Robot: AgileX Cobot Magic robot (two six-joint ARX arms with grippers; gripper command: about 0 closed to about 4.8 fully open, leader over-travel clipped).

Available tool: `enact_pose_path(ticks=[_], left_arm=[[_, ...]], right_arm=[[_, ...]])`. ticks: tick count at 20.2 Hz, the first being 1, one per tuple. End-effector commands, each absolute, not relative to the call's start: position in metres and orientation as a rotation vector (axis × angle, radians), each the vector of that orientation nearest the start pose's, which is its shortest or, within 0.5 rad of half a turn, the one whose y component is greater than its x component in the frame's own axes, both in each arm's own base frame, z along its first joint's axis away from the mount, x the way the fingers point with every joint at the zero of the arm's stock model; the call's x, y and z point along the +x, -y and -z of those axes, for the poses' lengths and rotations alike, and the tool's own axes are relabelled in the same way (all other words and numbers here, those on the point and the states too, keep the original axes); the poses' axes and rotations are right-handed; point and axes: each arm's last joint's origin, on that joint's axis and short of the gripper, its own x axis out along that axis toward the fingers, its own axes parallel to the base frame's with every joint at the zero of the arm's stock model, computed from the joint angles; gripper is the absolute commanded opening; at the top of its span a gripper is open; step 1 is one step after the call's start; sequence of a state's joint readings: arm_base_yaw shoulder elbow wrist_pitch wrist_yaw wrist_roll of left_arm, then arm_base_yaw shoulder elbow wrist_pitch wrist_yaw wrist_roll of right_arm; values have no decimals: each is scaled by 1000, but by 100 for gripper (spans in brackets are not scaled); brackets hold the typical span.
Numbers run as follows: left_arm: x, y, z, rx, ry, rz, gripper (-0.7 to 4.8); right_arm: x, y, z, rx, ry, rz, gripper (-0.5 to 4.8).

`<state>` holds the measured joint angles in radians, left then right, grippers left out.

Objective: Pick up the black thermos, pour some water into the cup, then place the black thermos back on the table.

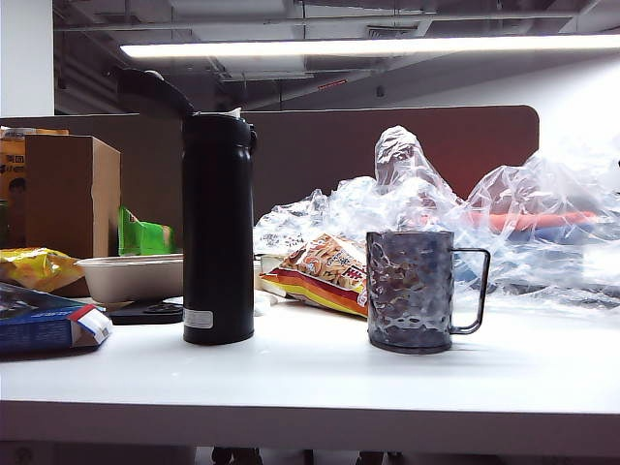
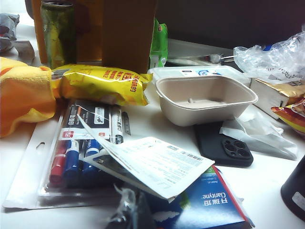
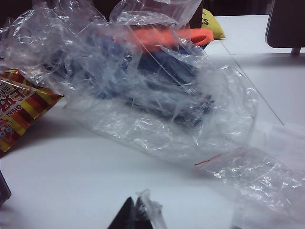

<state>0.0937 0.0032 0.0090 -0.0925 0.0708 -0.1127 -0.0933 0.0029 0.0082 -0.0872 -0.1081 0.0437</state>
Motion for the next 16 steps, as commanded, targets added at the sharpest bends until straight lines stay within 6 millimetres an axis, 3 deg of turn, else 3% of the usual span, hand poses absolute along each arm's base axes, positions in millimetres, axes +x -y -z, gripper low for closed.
enact_pose_path(ticks=[1,7,8,9,10,11,12,13,16], left_arm=[[97,-7,-159,-110,-67,-23,-6],[97,-7,-159,-74,-66,-27,-6],[97,-7,-163,-124,-46,-10,-3],[96,-6,-167,-168,-22,14,19],[95,-4,-175,-240,30,69,133],[94,-3,-182,-264,58,115,241],[92,-1,-192,-276,95,185,417],[90,-1,-199,-288,120,207,479],[80,3,-231,-294,190,311,479]], right_arm=[[97,6,-158,62,-67,-13,-6],[97,6,-162,57,-30,-15,-6],[97,4,-167,72,1,-61,39],[95,3,-173,76,17,-104,154],[92,1,-186,78,35,-164,384],[89,1,-196,97,51,-165,463],[83,-1,-216,113,82,-177,479],[79,-1,-229,106,107,-182,479],[72,-4,-276,91,124,-274,479]])
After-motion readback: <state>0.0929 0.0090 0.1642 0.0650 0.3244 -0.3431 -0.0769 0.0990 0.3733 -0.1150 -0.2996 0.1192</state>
